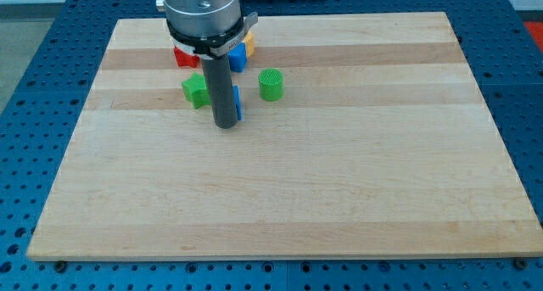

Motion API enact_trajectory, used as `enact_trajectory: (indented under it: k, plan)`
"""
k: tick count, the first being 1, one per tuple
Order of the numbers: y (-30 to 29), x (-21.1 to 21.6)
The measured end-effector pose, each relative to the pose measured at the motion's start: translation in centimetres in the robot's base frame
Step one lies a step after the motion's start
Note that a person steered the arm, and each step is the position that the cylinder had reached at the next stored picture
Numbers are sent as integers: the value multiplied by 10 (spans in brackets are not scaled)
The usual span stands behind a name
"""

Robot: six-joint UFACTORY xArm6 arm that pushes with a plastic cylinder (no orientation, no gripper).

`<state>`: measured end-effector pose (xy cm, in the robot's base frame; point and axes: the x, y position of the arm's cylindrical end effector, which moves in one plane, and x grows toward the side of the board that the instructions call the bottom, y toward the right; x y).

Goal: Push the blue triangle closer to the red circle

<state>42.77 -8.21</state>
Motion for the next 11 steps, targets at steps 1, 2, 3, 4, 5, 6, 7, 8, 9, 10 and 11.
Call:
enact_trajectory:
  k: [1, 2, 3, 4, 5, 6, 7, 8, 9, 10, 11]
  plan:
    - [0, -10]
    - [0, -15]
    - [0, -28]
    - [0, -35]
    - [0, -37]
    - [0, -41]
    - [3, -44]
    - [9, -44]
    - [16, -44]
    - [20, -44]
    - [20, -52]
